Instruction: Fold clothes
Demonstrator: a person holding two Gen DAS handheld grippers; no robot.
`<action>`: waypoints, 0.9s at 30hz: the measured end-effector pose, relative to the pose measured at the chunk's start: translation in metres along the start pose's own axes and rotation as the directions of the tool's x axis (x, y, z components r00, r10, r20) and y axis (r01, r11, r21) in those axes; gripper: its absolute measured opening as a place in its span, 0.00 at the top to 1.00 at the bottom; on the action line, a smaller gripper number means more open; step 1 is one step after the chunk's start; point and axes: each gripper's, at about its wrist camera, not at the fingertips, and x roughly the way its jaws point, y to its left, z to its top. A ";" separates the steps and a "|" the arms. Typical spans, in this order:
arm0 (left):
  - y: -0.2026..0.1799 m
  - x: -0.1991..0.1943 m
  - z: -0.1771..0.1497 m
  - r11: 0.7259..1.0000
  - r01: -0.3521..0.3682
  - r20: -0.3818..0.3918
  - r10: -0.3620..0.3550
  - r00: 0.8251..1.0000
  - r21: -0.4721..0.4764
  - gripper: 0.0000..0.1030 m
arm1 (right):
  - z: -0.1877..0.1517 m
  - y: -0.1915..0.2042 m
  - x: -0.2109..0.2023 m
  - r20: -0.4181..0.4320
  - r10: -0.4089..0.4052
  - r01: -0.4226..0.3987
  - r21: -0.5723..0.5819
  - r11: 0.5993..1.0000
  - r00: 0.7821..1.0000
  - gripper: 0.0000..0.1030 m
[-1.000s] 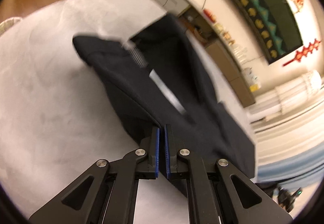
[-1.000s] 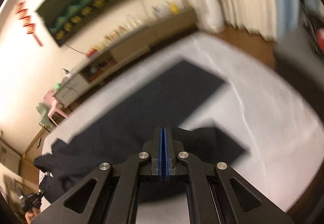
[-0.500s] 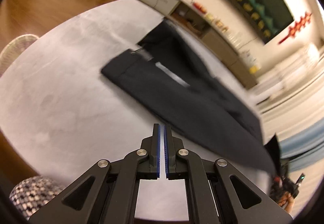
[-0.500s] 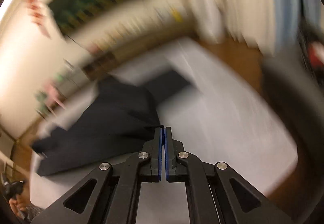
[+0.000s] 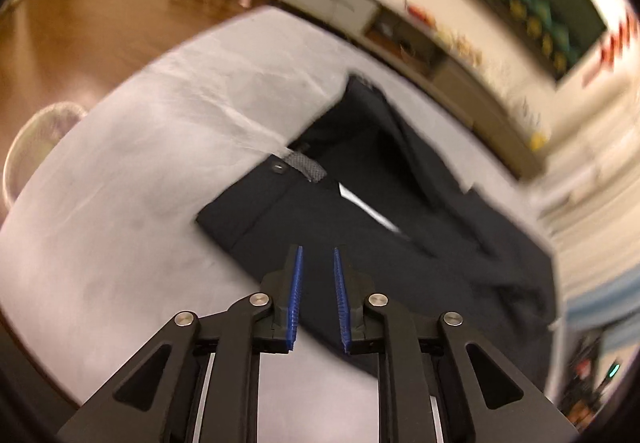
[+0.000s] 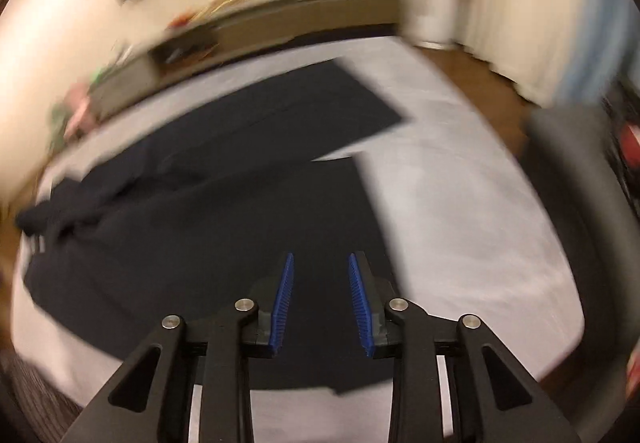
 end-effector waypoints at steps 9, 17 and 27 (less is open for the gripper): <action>-0.025 0.078 -0.016 0.956 -0.138 -0.121 0.173 0.977 0.258 0.81 | 0.000 0.010 0.096 -0.207 -0.132 0.089 -0.206 0.975 0.969 0.68; 0.002 0.066 -0.021 0.967 -0.166 -0.138 0.194 0.971 0.192 0.94 | -0.008 -0.143 0.077 -0.211 -0.696 0.666 -0.203 0.718 0.686 0.68; -0.001 0.052 -0.020 0.976 -0.165 -0.131 0.184 0.974 0.145 0.93 | 0.018 -0.085 0.035 -0.089 -0.128 0.129 0.010 0.992 0.988 0.65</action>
